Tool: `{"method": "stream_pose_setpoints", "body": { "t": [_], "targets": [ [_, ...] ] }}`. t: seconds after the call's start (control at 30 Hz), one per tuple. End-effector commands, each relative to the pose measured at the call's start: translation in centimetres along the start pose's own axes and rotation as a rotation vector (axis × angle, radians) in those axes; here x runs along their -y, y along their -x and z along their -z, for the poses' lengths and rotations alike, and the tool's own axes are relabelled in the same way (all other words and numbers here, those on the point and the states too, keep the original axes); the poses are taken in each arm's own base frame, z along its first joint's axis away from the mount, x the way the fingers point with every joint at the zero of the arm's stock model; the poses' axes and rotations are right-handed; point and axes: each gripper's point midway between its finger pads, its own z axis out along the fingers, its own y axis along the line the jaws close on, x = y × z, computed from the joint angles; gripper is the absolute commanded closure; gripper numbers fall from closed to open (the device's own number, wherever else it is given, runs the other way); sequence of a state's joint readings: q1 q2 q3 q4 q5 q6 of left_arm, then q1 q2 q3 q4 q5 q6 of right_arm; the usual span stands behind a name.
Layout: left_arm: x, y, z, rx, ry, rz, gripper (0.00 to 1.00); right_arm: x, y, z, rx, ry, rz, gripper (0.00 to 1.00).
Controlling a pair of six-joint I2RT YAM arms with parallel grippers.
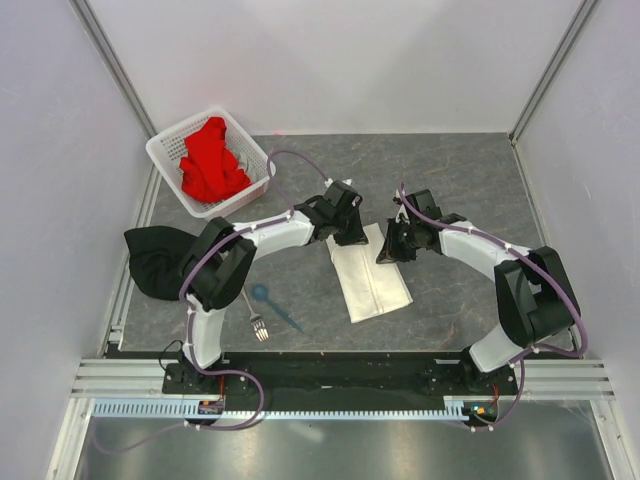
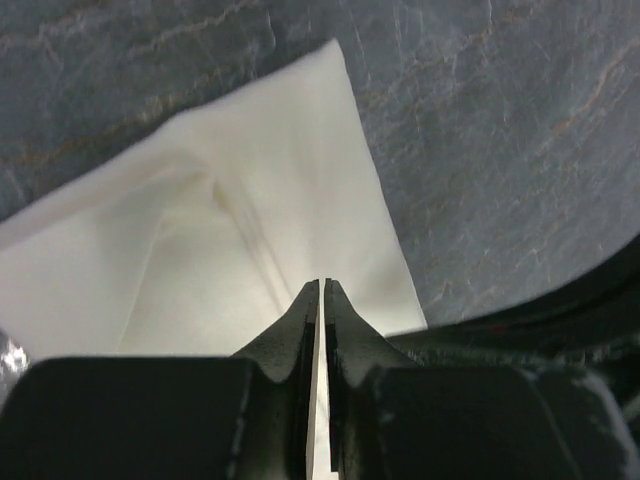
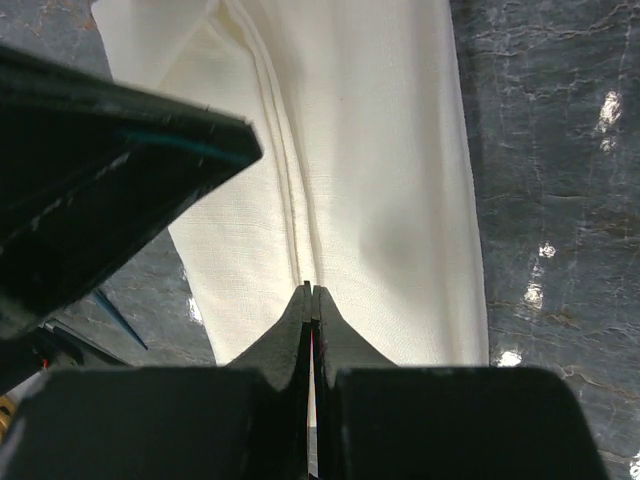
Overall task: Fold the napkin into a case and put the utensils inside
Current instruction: Smooth out the 2/3-rectangle-folded napkin at the center of the board.
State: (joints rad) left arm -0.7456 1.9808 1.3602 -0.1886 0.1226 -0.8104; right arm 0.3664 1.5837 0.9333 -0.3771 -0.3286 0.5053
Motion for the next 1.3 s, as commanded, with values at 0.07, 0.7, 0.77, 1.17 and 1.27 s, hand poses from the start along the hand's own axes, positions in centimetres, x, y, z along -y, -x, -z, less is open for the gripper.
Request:
{"method": "stream_pose_setpoints", "body": {
  "t": [0.07, 0.7, 0.77, 1.17, 1.27],
  "targets": [
    [-1.2, 2.3, -2.0, 0.031, 0.052, -0.028, 0.92, -0.4, 0.2, -0.5, 0.022, 0.047, 0.025, 1.0],
    [-5.2, 4.4, -2.8, 0.06, 0.157, -0.03, 0.95, 2.2, -4.3, -2.9, -0.049, 0.039, -0.047, 1.0],
    [-5.2, 4.6, -2.5, 0.065, 0.161, -0.037, 0.95, 2.4, -4.5, -2.9, -0.053, 0.037, -0.051, 1.0],
    [-6.1, 5.1, -1.8, 0.076, 0.208, -0.077, 0.95, 2.8, -5.3, -2.4, -0.039, 0.025, -0.088, 1.0],
    [-6.0, 5.6, -1.5, 0.086, 0.213, -0.089, 0.95, 2.8, -5.6, -2.4, -0.036, 0.028, -0.106, 1.0]
  ]
}}
